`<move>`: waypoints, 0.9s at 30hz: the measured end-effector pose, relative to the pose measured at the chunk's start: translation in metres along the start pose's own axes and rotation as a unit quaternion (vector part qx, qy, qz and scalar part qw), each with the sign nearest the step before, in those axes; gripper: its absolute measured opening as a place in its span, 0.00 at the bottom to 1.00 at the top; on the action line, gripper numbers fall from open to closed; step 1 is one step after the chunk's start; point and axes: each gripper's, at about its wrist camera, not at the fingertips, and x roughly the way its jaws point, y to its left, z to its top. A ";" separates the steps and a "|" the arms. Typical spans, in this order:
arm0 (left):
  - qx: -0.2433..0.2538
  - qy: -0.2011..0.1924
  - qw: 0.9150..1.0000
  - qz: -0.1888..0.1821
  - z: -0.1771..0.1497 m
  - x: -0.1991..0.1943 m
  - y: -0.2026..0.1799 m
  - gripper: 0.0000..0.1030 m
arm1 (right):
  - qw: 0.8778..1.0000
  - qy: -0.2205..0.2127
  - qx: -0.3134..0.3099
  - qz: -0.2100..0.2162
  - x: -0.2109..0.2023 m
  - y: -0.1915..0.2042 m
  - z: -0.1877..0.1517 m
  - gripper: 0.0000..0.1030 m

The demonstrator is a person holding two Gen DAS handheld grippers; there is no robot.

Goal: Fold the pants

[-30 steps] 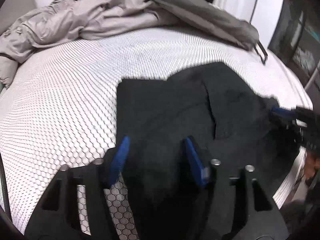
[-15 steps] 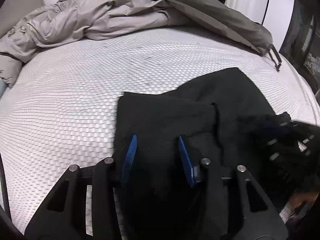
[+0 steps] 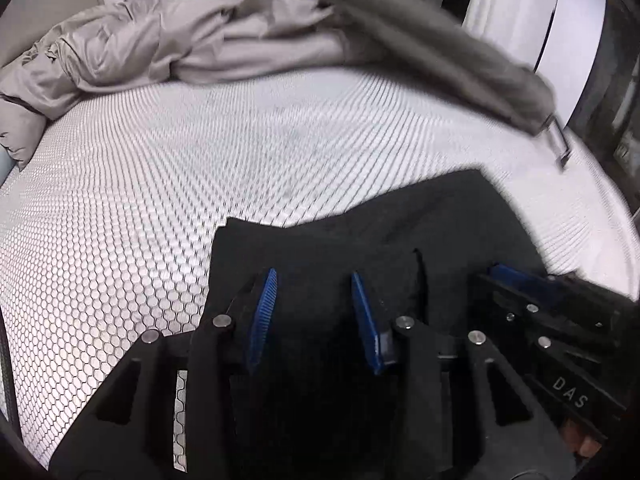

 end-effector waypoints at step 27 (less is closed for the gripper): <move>0.115 -0.022 0.992 -0.053 -0.085 -0.097 0.004 0.41 | 0.993 0.016 -0.112 -0.030 -0.050 -0.021 -0.075 0.26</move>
